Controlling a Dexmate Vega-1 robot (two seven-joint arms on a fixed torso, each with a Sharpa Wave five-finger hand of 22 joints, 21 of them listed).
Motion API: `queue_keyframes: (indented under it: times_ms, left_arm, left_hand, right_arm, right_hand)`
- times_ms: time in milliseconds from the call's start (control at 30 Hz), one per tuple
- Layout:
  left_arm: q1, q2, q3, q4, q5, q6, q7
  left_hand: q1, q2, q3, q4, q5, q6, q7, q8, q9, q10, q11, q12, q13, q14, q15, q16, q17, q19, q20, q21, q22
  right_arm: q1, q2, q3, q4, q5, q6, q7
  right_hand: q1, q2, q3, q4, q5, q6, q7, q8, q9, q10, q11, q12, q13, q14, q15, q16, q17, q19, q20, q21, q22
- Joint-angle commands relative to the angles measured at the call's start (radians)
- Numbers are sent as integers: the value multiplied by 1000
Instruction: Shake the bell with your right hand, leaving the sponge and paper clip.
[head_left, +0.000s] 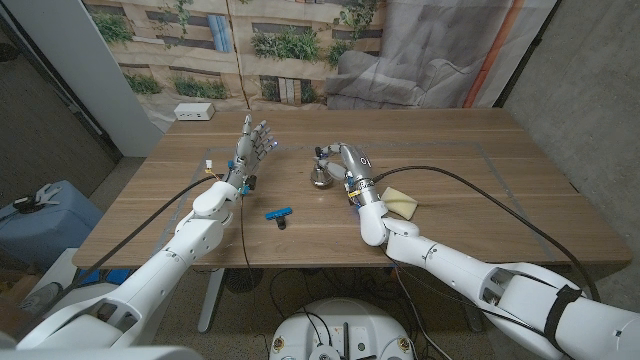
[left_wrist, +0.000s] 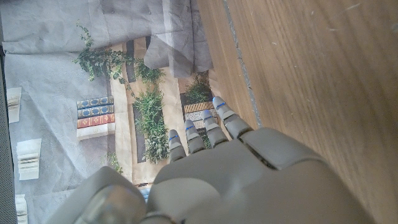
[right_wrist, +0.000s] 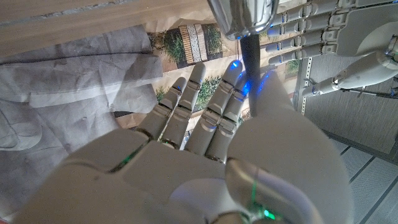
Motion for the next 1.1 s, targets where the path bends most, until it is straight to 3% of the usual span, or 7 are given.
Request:
queue_keyframes:
  times_ms: [33,1100]
  left_arm:
    - [0,0,0,-1,0,1,0]
    - [1,-1,0,-1,0,1,1]
  left_hand:
    - [3,8,0,7,7,0,-6,6,4,3,-6,6,5,9,-98,6,5,8,1,7,6]
    - [3,8,0,7,7,0,-6,6,4,3,-8,6,5,9,-97,6,5,8,1,7,6]
  right_arm:
    - [18,15,-34,52,-4,-8,-33]
    - [29,-3,-48,43,31,-34,37]
  right_hand:
    - [1,9,1,0,4,6,-7,-2,5,3,0,5,4,9,-137,6,4,8,-41,0,2]
    - [-38,0,-12,17,0,-34,-2,-22,5,-34,2,-8,3,-3,-126,-16,-5,-5,-35,-5,2]
